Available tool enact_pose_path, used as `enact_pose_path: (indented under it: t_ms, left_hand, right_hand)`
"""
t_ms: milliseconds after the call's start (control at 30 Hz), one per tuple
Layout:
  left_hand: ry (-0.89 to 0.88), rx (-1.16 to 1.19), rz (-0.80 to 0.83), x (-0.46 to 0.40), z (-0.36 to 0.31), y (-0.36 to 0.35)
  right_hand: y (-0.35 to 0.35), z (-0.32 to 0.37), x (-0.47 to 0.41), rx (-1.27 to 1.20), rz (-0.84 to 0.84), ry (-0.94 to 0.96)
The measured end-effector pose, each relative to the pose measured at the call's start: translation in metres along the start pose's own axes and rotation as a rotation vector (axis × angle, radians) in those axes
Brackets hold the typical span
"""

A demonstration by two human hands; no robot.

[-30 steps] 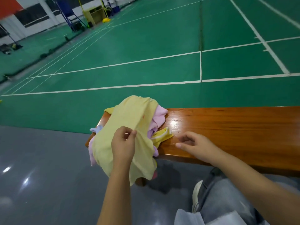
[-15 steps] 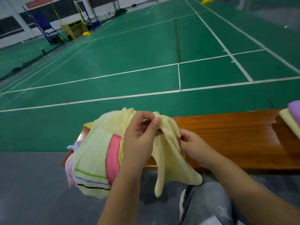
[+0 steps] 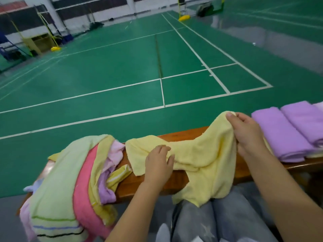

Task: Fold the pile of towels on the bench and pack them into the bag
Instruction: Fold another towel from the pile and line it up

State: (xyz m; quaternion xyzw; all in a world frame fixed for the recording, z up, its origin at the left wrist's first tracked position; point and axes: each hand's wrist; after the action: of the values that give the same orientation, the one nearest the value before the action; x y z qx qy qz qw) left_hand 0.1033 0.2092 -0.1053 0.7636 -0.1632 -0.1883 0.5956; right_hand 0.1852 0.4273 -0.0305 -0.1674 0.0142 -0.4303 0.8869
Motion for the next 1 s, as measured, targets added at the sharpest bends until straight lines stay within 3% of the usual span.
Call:
enact_pose_path:
  t_ms: [100,233,500,600,700,767,900,1000]
  left_hand:
    - [-0.006,-0.171,0.298,0.009,0.023,-0.035]
    - [-0.007,-0.219,0.198,0.017,0.032,-0.045]
    - [-0.069,0.159,0.43,0.04,0.022,-0.014]
    - [-0.068,0.288,0.501,0.047,0.016,-0.001]
    - [-0.022,0.362,0.642,0.046,0.018,0.009]
    - [0.024,0.335,0.596,0.041,0.024,0.013]
    - [0.065,0.014,0.244,0.016,0.051,0.006]
    - [0.118,-0.074,0.162,0.004,0.076,-0.009]
  right_hand:
    - [0.001,0.009,-0.007,0.028,-0.048,0.095]
    - [-0.006,0.023,-0.006,0.177,-0.049,0.22]
    - [-0.039,0.048,-0.015,0.52,0.006,0.516]
    - [-0.054,0.045,-0.011,0.675,0.165,0.483]
    - [-0.06,0.013,-0.002,0.937,0.398,0.321]
    - [-0.057,-0.018,0.006,1.045,0.502,0.228]
    - [-0.034,-0.064,0.015,1.094,0.718,-0.061]
    - [-0.005,-0.071,0.006,1.107,0.632,-0.038]
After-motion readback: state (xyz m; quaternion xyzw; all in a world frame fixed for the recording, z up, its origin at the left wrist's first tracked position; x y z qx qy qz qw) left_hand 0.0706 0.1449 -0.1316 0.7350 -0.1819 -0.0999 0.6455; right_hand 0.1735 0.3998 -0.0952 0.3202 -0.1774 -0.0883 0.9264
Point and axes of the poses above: each hand's wrist, its own x-axis away from the middle knuckle, its own y-axis out of the back of the hand, z = x × y, and after that the axes turned 12 degrees about -x, right-handed
